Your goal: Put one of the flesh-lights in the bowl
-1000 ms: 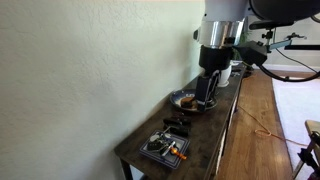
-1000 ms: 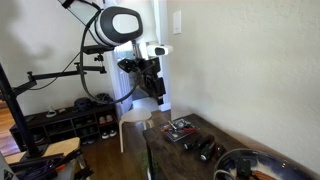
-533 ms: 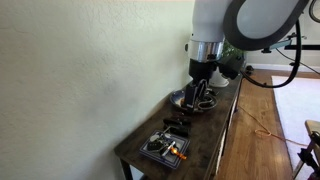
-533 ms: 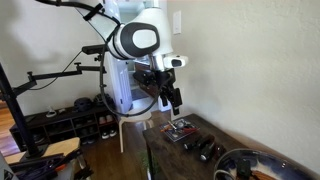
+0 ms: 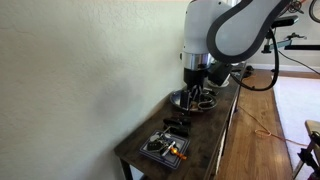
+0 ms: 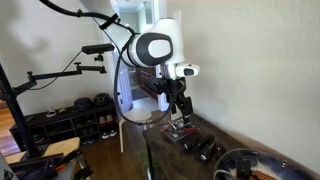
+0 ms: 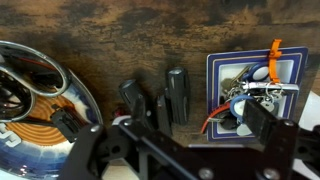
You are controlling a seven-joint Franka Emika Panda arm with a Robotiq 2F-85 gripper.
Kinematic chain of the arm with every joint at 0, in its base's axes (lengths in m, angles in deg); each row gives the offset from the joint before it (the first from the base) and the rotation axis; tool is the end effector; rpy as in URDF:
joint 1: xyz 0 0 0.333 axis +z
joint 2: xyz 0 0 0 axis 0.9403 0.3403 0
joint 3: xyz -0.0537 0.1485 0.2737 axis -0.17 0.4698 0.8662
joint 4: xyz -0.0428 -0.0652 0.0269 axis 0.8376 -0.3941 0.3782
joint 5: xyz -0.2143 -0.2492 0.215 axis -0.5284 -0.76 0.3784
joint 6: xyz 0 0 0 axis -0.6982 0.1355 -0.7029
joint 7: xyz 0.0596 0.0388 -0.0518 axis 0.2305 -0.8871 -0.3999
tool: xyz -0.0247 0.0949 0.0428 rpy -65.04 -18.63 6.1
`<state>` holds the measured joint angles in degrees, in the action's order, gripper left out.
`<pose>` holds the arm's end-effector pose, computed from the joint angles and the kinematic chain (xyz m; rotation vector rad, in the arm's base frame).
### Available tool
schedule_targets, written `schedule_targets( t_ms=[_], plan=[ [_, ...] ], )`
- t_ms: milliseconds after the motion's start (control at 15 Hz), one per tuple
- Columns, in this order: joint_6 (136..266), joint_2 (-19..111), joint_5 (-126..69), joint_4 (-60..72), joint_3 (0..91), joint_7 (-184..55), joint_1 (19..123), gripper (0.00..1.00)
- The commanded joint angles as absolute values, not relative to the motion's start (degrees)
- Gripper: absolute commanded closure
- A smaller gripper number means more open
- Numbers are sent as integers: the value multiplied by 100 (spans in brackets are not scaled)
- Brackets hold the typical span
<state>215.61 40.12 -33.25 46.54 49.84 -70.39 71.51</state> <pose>0.5310 0.0220 0.2741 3.0728 -0.0377 0.1736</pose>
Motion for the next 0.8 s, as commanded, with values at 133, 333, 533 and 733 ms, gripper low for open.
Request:
schedule_targets(
  t_ms=[133, 333, 533, 733],
  plan=[
    [21534, 4057, -3240, 4615, 4943, -6957, 7186, 0],
    [21584, 4285, -3213, 4502, 4915, -6970, 7170, 0],
    [21543, 4524, -3248, 4351, 4862, -7015, 7187, 0],
    [21504, 4807, -3401, 4172, 4716, -7237, 7260, 0]
  ],
)
